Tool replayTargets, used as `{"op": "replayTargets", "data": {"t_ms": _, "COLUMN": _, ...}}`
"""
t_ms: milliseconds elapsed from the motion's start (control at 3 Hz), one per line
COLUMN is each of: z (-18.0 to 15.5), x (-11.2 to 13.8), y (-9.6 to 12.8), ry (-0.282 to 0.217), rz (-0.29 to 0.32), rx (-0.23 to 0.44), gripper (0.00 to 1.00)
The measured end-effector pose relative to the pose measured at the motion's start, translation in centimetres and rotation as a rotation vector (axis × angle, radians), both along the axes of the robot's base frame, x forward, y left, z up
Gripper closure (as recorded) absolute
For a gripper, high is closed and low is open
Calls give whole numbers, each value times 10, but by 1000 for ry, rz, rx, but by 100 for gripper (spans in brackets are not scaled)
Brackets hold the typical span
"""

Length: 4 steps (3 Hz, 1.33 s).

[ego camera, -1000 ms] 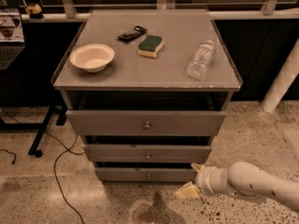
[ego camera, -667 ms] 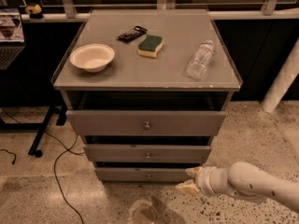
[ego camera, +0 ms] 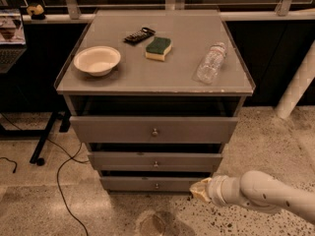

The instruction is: Open bottom drawer

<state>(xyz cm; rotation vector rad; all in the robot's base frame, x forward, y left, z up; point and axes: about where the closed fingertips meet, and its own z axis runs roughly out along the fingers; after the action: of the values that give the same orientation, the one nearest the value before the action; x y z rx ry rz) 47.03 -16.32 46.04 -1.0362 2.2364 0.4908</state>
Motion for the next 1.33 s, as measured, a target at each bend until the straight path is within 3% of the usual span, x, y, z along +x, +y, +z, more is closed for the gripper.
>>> {"op": "replayTargets", "data": {"t_ms": 333, "z": -18, "x": 7, "y": -8, "ry": -12, "rz": -65, "rx": 20, "gripper": 100}}
{"op": "replayTargets", "data": {"t_ms": 667, "z": -51, "x": 11, "y": -25, "ry": -34, "rz": -195, "rx": 52, "gripper": 100}}
{"op": "replayTargets", "data": {"t_ms": 1000, "z": -91, "x": 13, "y": -40, "ry": -24, "rz": -324, "rx": 89, "gripper": 100}}
{"op": "replayTargets", "data": {"t_ms": 1333, "z": -134, "x": 12, "y": -50, "ry": 26, "rz": -419, "rx": 112, "gripper": 100}}
